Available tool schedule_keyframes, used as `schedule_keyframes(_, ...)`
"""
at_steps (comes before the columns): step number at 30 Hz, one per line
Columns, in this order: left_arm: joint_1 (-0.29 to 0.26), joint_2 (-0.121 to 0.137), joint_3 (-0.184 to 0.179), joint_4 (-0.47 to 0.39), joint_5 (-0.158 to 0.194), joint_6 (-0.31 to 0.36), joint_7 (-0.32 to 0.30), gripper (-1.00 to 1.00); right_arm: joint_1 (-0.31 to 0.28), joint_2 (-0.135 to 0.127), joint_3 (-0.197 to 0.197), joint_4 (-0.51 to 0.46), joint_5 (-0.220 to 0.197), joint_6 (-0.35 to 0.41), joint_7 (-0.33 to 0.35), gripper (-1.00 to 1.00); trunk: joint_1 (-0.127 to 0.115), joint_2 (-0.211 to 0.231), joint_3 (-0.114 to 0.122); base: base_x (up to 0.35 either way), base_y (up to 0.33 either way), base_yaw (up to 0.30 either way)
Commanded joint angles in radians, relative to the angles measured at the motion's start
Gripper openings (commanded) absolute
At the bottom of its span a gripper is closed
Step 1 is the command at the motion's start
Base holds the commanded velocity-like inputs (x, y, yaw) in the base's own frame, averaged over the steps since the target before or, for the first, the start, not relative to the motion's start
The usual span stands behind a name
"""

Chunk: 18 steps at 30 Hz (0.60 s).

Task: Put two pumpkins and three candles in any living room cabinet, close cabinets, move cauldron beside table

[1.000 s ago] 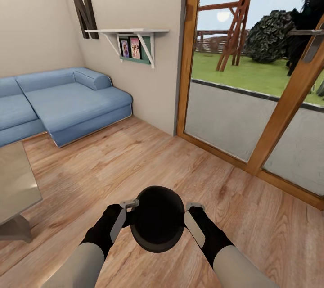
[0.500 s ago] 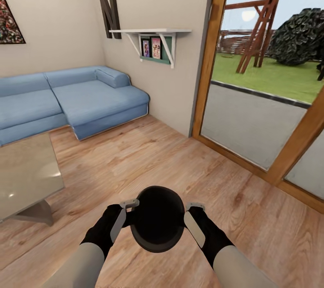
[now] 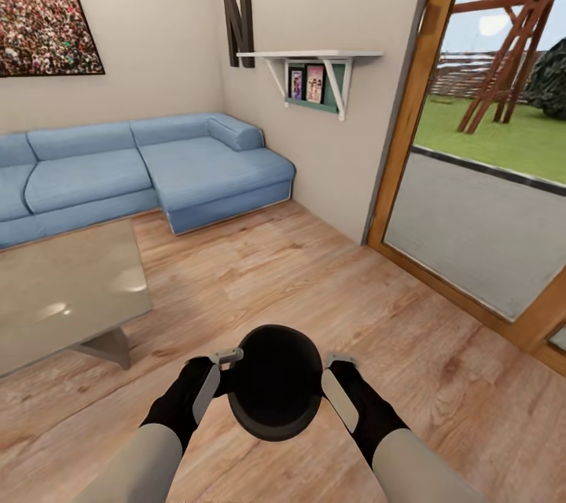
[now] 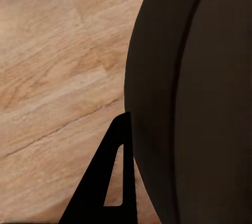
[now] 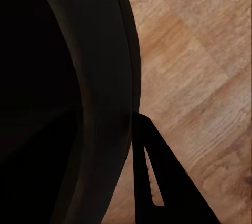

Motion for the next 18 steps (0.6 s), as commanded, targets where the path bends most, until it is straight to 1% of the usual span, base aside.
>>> schedule_keyframes(1, -0.001, 0.0, 0.001, 0.001, 0.004, 0.0, 0.0, -1.0, 0.0, 0.0, 0.01, 0.0, -0.009, -0.005, -0.001, -1.0, 0.0, 0.0, 0.0, 0.0, 0.0, 0.287)
schedule_keyframes(18, -0.001, 0.0, 0.001, 0.001, 0.004, 0.0, 0.0, -1.0, 0.0, 0.0, 0.01, 0.0, -0.009, -0.005, -0.001, -1.0, 0.0, 0.0, 0.0, 0.0, 0.0, 0.287)
